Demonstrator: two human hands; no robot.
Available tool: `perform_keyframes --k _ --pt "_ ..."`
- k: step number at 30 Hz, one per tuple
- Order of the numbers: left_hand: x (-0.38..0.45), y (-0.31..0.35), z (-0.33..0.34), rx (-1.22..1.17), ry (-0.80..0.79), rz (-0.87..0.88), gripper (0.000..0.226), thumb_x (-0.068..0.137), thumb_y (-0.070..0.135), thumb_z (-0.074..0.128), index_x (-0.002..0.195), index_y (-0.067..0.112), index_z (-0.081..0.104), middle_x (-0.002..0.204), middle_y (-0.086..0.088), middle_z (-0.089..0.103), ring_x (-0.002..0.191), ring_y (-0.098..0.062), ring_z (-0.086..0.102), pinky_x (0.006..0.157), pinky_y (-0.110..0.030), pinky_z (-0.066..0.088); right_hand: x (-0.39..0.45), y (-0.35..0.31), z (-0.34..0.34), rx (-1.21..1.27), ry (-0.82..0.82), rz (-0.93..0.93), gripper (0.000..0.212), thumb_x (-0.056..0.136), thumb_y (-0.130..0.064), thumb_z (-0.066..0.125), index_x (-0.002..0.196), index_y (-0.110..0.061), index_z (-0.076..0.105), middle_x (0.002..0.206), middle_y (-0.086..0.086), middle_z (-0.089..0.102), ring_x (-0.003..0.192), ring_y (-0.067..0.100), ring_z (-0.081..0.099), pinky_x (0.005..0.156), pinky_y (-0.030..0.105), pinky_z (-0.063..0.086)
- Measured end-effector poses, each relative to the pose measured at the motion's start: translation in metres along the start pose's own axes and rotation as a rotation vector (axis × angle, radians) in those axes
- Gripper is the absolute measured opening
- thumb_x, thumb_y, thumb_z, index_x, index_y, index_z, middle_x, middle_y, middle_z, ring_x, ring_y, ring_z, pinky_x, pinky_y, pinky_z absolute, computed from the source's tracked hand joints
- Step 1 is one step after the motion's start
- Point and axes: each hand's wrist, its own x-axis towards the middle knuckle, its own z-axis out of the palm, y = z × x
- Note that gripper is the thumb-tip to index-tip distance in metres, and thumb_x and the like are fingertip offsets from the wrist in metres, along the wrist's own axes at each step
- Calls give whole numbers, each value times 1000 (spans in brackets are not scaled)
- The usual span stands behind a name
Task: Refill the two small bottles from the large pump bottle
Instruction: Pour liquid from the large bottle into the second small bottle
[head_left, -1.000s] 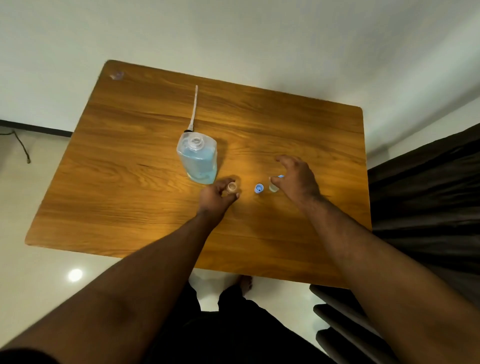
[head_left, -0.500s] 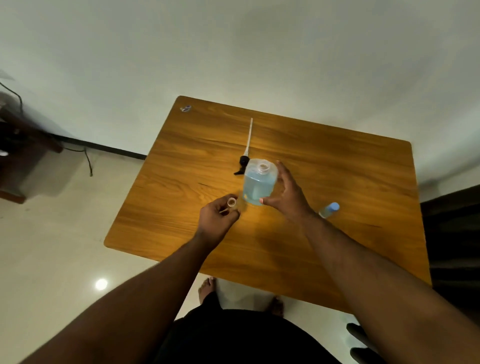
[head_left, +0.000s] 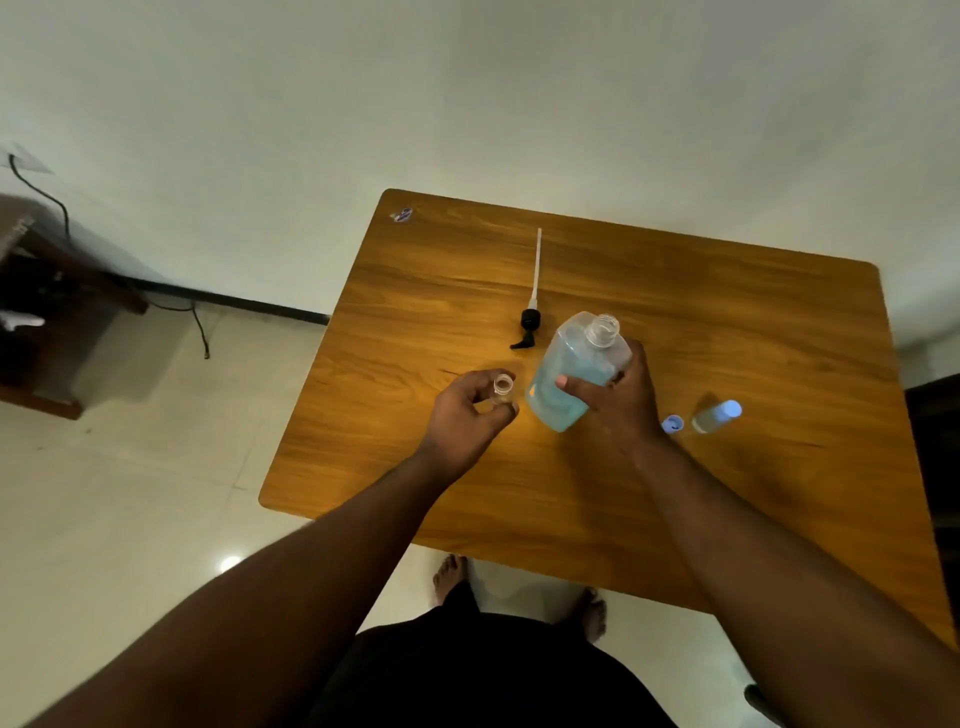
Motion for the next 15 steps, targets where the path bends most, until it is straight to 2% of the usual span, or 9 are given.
perform_keyframes --k 2,3,5,7,9,13,15 --pt "-1 10 0 -38 -13 23 31 83 7 71 111 18 69 103 19 69 96 10 61 80 -11 49 -14 -12 -8 77 35 -47 78 57 -30 87 121 -32 42 111 -16 58 103 6 59 74 21 53" --pt "-2 15 1 -61 -24 27 28 83 6 70 108 19 69 98 21 70 94 7 62 80 -16 52 -20 -19 -14 120 45 -72 78 57 -32 86 122 -29 42 112 -15 58 102 5 60 72 19 53" --pt "-2 27 4 -89 -27 34 20 84 6 70 103 14 70 90 12 69 91 -5 64 81 -34 54 -32 -34 -30 208 72 -139 75 61 -31 81 125 -25 42 113 -13 58 102 6 60 74 19 53" --pt "-2 39 12 -117 -28 45 16 85 5 69 100 6 70 88 1 66 89 -12 63 81 -43 53 -41 -50 -50 245 85 -187 69 64 -29 79 122 -37 43 113 -17 58 105 8 59 76 24 54" --pt "-2 51 20 -130 -42 44 21 85 4 69 106 3 68 90 -2 65 91 -15 62 79 -44 55 -49 -66 -67 186 67 -211 71 62 -34 79 120 -45 40 116 -17 55 109 13 57 80 31 56" --pt "-6 76 45 -126 -121 72 32 85 8 71 117 9 66 94 -4 66 94 -22 63 75 -44 58 -56 -89 -107 -18 41 -286 82 57 -42 82 125 -42 35 120 -16 52 112 14 54 82 34 56" --pt "-8 89 57 -88 -154 105 38 84 11 73 121 12 65 104 -3 69 99 -24 64 79 -45 59 -60 -97 -127 -128 19 -302 87 56 -44 82 126 -49 32 120 -25 48 113 8 51 81 31 55"
